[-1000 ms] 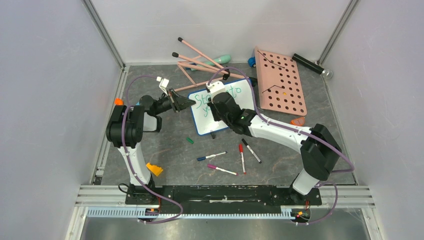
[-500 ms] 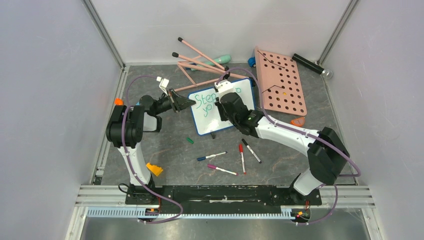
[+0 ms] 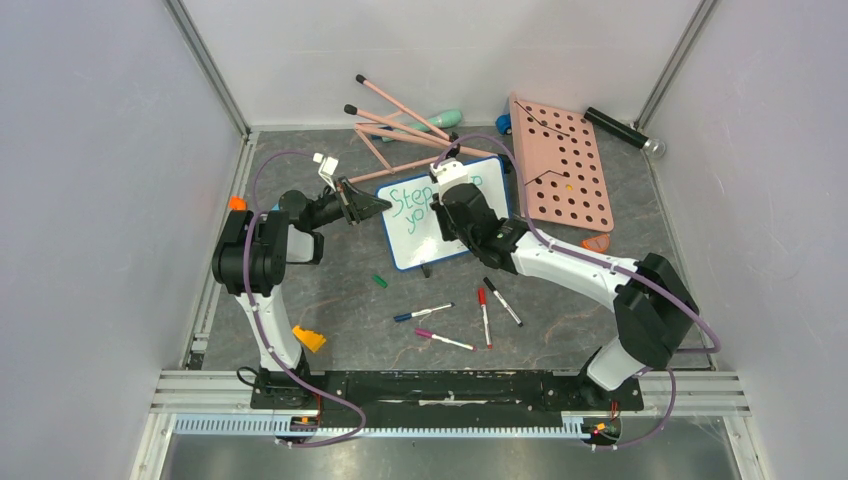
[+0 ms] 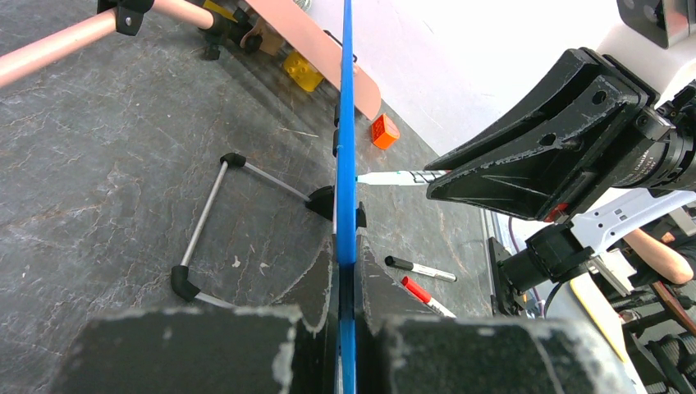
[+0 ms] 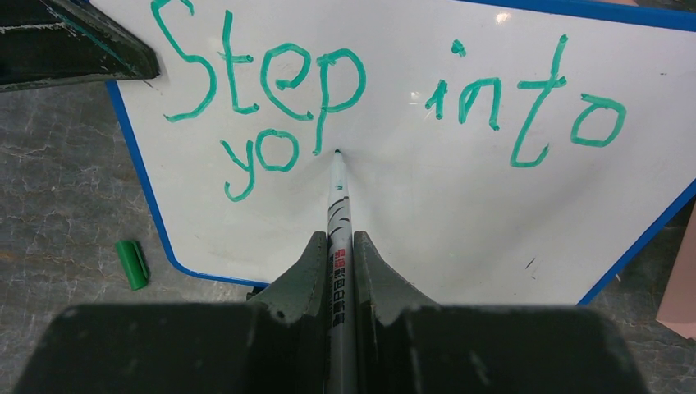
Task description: Write a sentence on the whiteboard
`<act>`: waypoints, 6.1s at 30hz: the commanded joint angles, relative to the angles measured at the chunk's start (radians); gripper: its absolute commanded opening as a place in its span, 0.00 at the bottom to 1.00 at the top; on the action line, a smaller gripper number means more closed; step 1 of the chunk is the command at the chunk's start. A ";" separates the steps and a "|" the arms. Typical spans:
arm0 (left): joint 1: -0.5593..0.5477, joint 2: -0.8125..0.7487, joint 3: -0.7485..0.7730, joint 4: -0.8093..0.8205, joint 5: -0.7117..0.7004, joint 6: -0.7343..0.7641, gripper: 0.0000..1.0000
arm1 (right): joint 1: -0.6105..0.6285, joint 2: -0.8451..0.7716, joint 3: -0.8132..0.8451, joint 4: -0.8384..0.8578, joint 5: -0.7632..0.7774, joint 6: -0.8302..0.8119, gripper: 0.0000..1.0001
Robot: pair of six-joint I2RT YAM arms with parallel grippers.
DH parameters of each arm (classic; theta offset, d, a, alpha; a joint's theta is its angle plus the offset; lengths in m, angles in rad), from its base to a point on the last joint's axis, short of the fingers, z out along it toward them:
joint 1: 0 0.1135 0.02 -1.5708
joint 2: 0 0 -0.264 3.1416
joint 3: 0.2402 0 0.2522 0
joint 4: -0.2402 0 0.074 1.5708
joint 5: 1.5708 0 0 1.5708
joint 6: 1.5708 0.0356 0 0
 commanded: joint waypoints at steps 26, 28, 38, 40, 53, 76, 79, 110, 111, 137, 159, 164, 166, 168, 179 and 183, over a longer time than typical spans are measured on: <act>0.006 -0.001 0.026 0.074 0.013 0.046 0.02 | -0.004 -0.038 -0.059 0.037 0.011 0.027 0.00; 0.007 0.000 0.026 0.074 0.013 0.047 0.02 | -0.006 -0.031 -0.041 0.028 0.023 0.025 0.00; 0.006 0.000 0.027 0.074 0.013 0.046 0.02 | -0.021 0.009 0.053 0.009 0.028 0.004 0.00; 0.006 0.001 0.028 0.074 0.013 0.046 0.02 | -0.022 0.015 0.062 0.007 0.022 0.002 0.00; 0.006 -0.001 0.027 0.074 0.013 0.046 0.02 | -0.022 -0.025 -0.043 0.024 -0.014 0.031 0.00; 0.006 0.001 0.027 0.074 0.013 0.046 0.02 | -0.022 -0.095 -0.017 -0.017 0.000 0.005 0.00; 0.006 0.000 0.028 0.074 0.012 0.046 0.02 | -0.024 -0.076 0.006 -0.021 0.008 -0.001 0.00; 0.006 0.003 0.029 0.074 0.012 0.044 0.02 | -0.036 -0.003 0.043 -0.024 0.044 -0.022 0.00; 0.006 0.003 0.029 0.074 0.013 0.043 0.02 | -0.035 -0.003 0.044 -0.023 0.044 -0.023 0.00; 0.006 0.004 0.031 0.074 0.013 0.044 0.02 | -0.063 0.007 0.070 -0.031 0.040 -0.029 0.00; 0.006 0.004 0.030 0.074 0.012 0.043 0.02 | -0.062 -0.035 -0.045 0.003 -0.004 0.007 0.00; 0.006 0.003 0.031 0.074 0.013 0.043 0.02 | -0.062 -0.017 -0.002 -0.010 0.008 -0.006 0.00; 0.007 0.004 0.031 0.074 0.012 0.043 0.02 | -0.062 -0.008 0.013 -0.015 0.014 -0.011 0.00; 0.006 0.006 0.031 0.074 0.013 0.042 0.02 | -0.065 -0.002 0.026 -0.017 0.013 -0.014 0.00; 0.006 0.004 0.032 0.074 0.014 0.042 0.02 | -0.076 0.005 0.053 -0.019 0.020 -0.021 0.00; 0.006 0.005 0.032 0.075 0.014 0.042 0.02 | -0.084 -0.001 0.054 -0.026 0.031 -0.016 0.00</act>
